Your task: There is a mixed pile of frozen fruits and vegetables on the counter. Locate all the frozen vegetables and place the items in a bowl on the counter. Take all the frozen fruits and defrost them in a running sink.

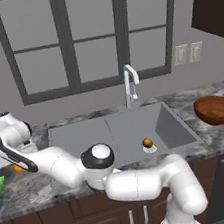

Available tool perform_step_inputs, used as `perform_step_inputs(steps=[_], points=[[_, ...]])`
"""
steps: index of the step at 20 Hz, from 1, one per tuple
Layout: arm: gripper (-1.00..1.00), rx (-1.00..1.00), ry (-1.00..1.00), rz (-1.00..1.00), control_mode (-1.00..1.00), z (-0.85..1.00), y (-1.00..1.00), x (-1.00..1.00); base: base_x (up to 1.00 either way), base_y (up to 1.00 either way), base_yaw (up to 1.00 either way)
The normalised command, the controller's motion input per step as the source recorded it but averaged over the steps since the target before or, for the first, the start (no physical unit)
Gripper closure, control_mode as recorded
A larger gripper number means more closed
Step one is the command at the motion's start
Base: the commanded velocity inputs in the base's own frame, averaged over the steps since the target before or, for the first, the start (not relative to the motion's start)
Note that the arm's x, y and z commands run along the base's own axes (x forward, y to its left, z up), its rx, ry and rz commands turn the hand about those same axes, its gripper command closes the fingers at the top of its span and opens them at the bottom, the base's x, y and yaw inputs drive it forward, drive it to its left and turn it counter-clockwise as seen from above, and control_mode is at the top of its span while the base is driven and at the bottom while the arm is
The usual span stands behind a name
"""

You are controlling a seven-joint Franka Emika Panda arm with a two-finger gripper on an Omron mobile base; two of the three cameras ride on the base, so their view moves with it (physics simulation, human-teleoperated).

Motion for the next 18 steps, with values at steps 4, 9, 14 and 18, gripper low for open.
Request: perform_step_inputs(steps=[4,9,14,18], points=[[1.0,0.0,-0.03,0.0,-1.0,0.34,-0.4,0.0,0.0,0.0,0.0],[1.0,0.0,-0.03,0.0,-1.0,0.34,-0.38,0.0,0.0,0.0,0.0],[1.0,0.0,-0.05,0.0,-1.0,0.24,-0.44,0.0,0.0,0.0,0.0],[1.0,0.0,-0.06,0.0,-1.0,0.2,-0.53,0.0,0.0,0.0,0.0]])
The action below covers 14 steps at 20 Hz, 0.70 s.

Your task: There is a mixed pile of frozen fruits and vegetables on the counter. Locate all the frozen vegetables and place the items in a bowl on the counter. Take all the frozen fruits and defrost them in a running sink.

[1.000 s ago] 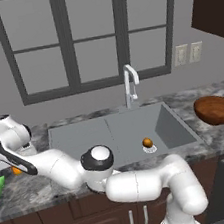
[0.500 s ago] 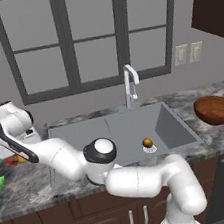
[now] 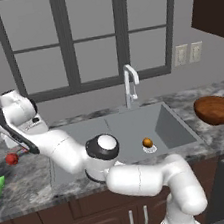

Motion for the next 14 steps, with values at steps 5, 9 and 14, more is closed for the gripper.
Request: perform_step_inputs(steps=[5,9,14], points=[[1.0,0.0,-0.08,0.0,-1.0,0.23,-0.63,0.0,0.0,0.0,0.0],[1.0,0.0,-0.1,0.0,-1.0,0.22,-0.66,0.0,0.0,0.0,0.0],[1.0,0.03,-0.06,0.0,-1.0,0.19,-0.74,0.0,0.0,0.0,0.0]])
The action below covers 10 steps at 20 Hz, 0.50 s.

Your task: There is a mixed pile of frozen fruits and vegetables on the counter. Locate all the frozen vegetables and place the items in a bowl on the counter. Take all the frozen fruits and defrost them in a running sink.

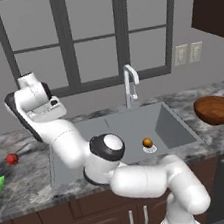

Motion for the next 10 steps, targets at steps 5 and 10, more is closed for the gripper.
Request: perform_step_inputs(steps=[5,10], points=[[1.0,0.05,-0.05,0.0,-1.0,0.12,-0.74,-0.05,0.0,0.0,0.0],[1.0,0.06,-0.03,0.0,-1.0,0.0,-0.76,-0.12,0.0,0.0,0.0]])
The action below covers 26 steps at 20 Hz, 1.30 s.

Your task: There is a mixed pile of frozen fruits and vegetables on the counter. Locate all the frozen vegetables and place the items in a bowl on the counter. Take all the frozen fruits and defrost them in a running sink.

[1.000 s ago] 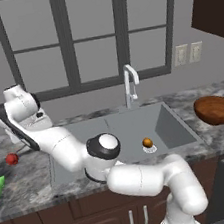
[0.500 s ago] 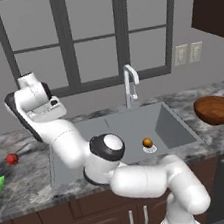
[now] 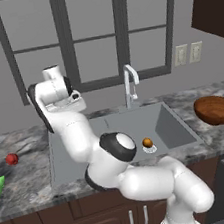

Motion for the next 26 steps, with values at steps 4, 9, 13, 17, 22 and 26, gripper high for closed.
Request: perform_step_inputs(steps=[4,9,13,17,22,26], points=[[1.0,0.07,-0.04,0.0,-1.0,0.0,-0.79,-0.15,0.0,0.0,0.0],[1.0,0.04,-0.09,0.0,-1.0,0.0,-0.73,-0.16,0.0,0.0,0.0],[1.0,0.0,-0.13,0.0,-1.0,0.0,-0.61,-0.16,0.0,0.0,0.0],[1.0,0.01,-0.11,0.0,-1.0,0.0,-0.65,-0.13,0.0,0.0,0.0],[1.0,0.02,-0.09,0.0,-1.0,0.0,-0.66,-0.15,0.0,0.0,0.0],[1.0,0.03,-0.1,0.0,-1.0,0.0,-0.72,-0.2,0.0,0.0,0.0]])
